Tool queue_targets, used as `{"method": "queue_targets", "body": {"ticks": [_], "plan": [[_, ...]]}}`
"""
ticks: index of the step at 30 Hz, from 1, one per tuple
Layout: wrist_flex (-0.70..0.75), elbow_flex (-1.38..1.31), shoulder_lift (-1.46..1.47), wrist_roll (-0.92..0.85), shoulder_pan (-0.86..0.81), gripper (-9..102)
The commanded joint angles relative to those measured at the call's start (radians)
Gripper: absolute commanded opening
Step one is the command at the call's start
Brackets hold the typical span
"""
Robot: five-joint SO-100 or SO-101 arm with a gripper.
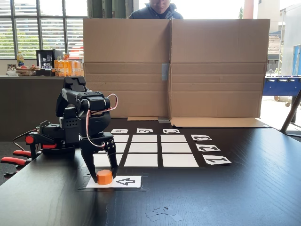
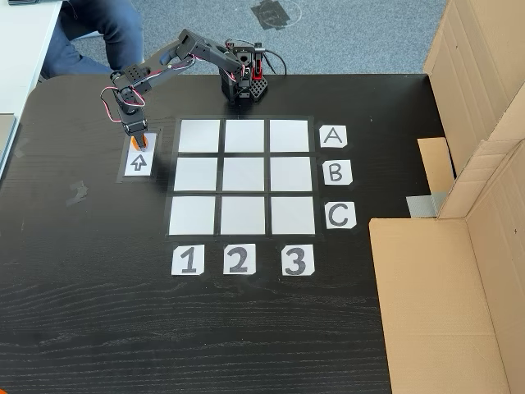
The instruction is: Pick up the round, orange token and place it in the grid on square A1.
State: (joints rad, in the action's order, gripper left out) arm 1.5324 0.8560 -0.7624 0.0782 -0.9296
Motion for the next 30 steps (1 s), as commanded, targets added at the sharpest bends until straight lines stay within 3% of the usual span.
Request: {"method": "queue_targets", "body": {"ticks": [1, 13, 30], "plan": [[-0.006, -0.040, -0.005, 0.008, 0.009, 14], [-0.005, -0.044, -0.018, 0.003, 0.006, 9], [0.021, 0.117, -0.459, 0.006, -0.072, 9]]}}
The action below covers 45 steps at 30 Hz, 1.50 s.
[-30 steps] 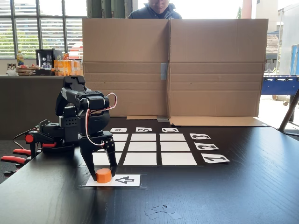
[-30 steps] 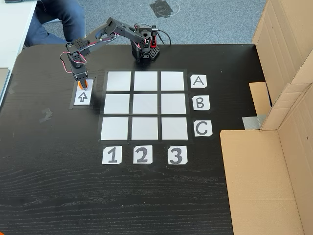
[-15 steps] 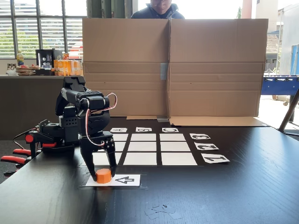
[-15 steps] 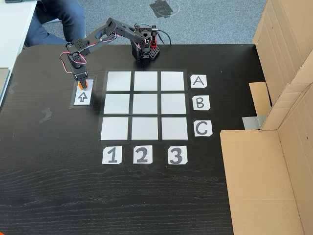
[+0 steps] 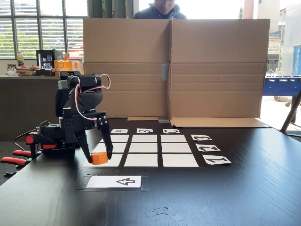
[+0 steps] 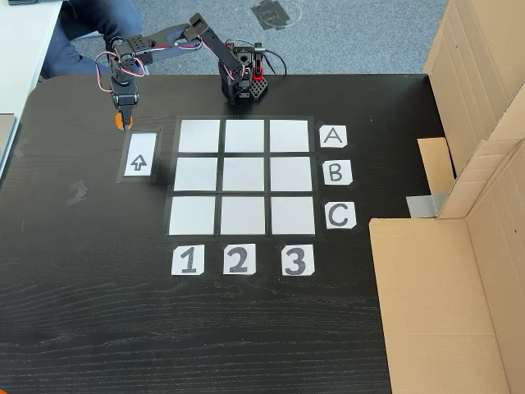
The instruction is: Pick up the round, orange token and place it in the grid on square A1.
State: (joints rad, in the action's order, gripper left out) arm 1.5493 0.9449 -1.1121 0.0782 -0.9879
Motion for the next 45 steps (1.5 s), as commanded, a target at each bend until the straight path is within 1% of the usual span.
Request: {"method": "queue_targets", "body": {"ticks": [1, 14, 24, 34, 45], "plan": [[0.005, 0.058, -0.143, 0.005, -0.014, 9], [0.005, 0.495, -0.680, -0.006, 0.014, 9], [0.000, 0.861, -1.034, -0.031, 0.089, 9], [-0.006, 1.163, -1.163, -0.032, 0.218, 9], [-0.026, 1.293, -1.103, -0.028, 0.287, 9]]}}
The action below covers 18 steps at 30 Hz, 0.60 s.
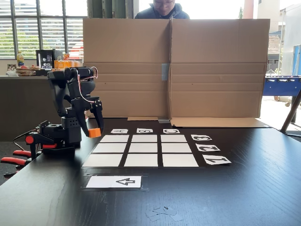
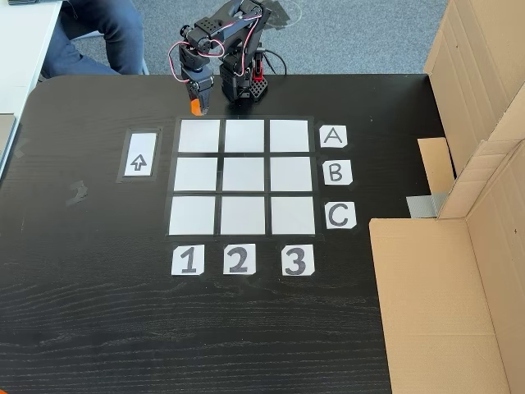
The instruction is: Pick up the round, orange token and place it in the grid on square A1.
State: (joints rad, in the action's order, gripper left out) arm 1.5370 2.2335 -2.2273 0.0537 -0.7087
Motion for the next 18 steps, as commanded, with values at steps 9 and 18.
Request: {"method": "queue_targets", "body": {"ticks": [9, 18], "plan": [[-0.135, 0.075, 0.123, -0.006, 0.008, 9], [-0.235, 0.086, 0.212, -0.006, -0.006, 9]]}}
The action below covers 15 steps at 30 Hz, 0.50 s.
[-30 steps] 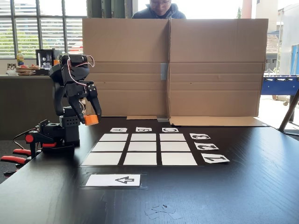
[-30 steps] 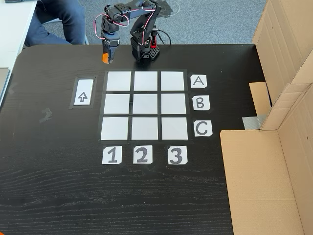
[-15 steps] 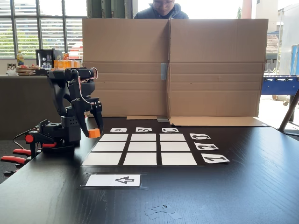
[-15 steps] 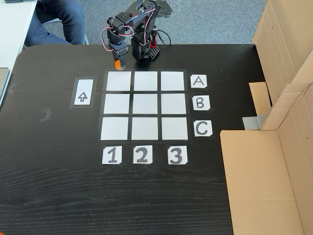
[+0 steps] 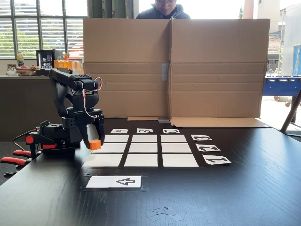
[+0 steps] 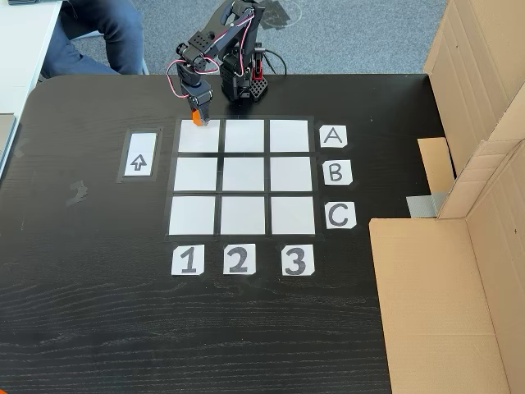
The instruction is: Pick up the round, orange token and place it in the grid on square A1.
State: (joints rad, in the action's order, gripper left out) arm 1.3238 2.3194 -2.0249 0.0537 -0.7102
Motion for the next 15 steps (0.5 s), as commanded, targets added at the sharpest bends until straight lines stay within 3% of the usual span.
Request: {"method": "queue_targets", "body": {"ticks": [1, 15], "plan": [[-0.031, 0.002, 0.017, -0.006, -0.005, 9], [-0.124, -0.006, 0.132, -0.008, 0.008, 9]]}}
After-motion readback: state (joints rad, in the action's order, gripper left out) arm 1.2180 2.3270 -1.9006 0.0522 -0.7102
